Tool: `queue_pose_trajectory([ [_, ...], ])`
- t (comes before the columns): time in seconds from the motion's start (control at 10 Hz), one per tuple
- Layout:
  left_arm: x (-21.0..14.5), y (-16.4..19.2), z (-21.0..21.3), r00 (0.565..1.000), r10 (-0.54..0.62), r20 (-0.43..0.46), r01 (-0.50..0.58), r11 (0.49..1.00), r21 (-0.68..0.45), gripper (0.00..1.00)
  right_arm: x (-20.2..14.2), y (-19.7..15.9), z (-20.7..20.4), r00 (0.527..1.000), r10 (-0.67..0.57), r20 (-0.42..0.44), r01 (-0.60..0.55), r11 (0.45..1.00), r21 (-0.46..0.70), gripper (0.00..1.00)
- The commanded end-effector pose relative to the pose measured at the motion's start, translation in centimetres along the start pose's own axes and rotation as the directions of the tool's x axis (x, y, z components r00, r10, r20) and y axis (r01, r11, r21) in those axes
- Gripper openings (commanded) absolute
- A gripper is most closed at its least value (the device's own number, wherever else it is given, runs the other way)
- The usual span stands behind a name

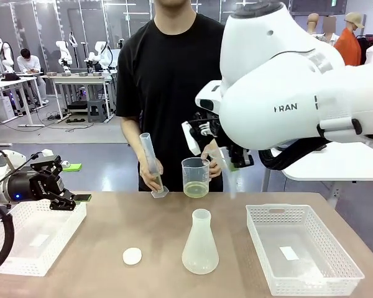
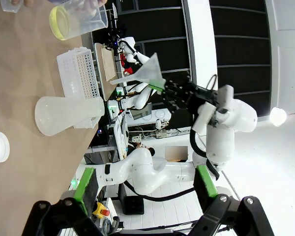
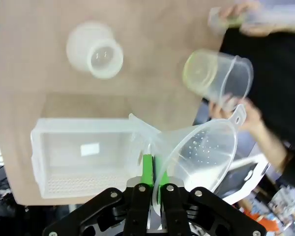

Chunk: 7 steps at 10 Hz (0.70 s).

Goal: Prepare the solutions needed for the experiment.
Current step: Pick up the Plastic Funnel and insert it into the Big flask.

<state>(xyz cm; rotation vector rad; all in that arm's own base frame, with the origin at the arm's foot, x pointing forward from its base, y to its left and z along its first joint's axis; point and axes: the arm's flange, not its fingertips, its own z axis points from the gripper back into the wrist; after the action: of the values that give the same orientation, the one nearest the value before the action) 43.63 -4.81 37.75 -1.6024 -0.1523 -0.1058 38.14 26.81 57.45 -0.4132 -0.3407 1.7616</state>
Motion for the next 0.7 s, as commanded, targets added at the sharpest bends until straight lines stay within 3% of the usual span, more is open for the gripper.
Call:
queue_pose_trajectory([
  [0.0, 0.1, -0.2, -0.1, 1.000, -0.004, 0.008, 0.004, 1.000, -0.011, 1.00, -0.2, 1.1, 1.2, 0.985, 0.077, 0.153, -0.072, 0.997, -0.040, 0.04],
  [0.2, 0.1, -0.2, -0.1, 1.000, -0.004, 0.008, 0.004, 1.000, -0.011, 1.00, 1.3, 1.9, 2.4, 0.965, 0.130, 0.227, -0.115, 0.990, -0.077, 0.04],
  [0.5, 0.1, -0.2, -0.1, 1.000, -0.004, 0.008, 0.004, 1.000, -0.011, 1.00, 2.1, 2.1, 2.5, 0.965, 0.160, 0.208, -0.147, 0.986, -0.074, 0.04],
  [0.6, 0.1, -0.2, -0.1, 1.000, -0.004, 0.008, 0.004, 1.000, -0.011, 1.00, 2.8, 1.6, 3.0, 0.972, 0.124, 0.198, -0.112, 0.991, -0.071, 0.04],
])
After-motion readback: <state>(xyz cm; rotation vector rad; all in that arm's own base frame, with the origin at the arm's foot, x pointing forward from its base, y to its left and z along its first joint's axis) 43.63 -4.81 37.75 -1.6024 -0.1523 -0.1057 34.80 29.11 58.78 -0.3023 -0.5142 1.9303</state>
